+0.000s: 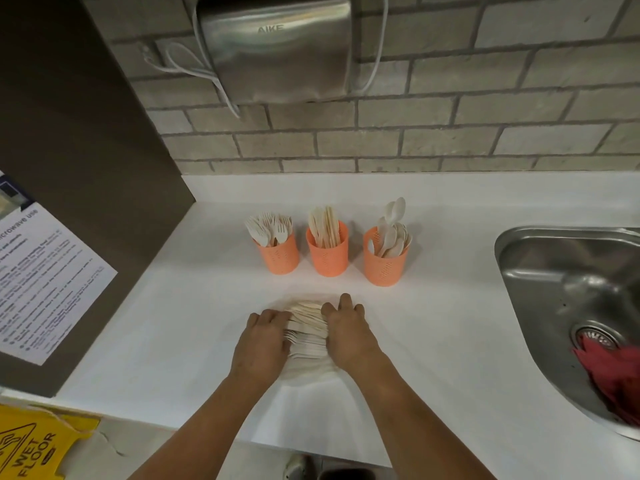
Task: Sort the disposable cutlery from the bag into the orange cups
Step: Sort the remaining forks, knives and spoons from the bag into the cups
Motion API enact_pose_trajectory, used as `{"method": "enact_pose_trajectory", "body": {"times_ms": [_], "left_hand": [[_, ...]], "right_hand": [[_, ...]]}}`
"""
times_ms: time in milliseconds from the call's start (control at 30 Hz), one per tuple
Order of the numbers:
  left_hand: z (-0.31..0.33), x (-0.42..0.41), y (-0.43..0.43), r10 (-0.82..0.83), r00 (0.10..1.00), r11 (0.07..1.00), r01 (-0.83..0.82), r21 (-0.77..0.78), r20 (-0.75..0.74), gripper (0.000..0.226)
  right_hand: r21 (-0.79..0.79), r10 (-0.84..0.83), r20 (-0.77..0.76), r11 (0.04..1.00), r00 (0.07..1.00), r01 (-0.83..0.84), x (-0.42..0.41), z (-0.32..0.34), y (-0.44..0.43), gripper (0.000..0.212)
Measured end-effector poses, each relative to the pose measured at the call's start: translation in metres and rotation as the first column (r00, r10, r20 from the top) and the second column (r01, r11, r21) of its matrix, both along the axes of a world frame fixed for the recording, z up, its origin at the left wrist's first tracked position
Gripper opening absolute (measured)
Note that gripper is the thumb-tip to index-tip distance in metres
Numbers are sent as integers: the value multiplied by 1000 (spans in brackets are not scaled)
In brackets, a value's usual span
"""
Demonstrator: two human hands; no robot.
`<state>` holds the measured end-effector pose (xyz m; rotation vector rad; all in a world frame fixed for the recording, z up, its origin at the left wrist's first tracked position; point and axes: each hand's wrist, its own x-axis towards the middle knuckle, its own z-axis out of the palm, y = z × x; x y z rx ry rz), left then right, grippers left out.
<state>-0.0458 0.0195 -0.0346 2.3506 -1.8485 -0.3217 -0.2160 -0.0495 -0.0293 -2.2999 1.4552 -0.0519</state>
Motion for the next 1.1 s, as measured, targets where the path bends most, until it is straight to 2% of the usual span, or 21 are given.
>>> {"method": "enact_pose_trajectory", "body": {"times_ms": [200,467,767,1100], "left_hand": [[-4,18,-13,-33,995,999,32,-13,-92,56],[-4,51,-39,-116,959,993,116,-13,-260,42],[2,78,-64,-264,924,964,252,-79,-276,27],[-10,91,-81,-246,860,968,197,-155,-446,15]], "right_hand": [[38,-22,-20,999,1000,23,11,0,-9,53],[28,-26,-42,999,999,27,27,5,-21,45],[-28,-107,0,994,994,107,48,1,-30,33],[-40,-81,-35,996,996,79,47,-3,-44,38]]}}
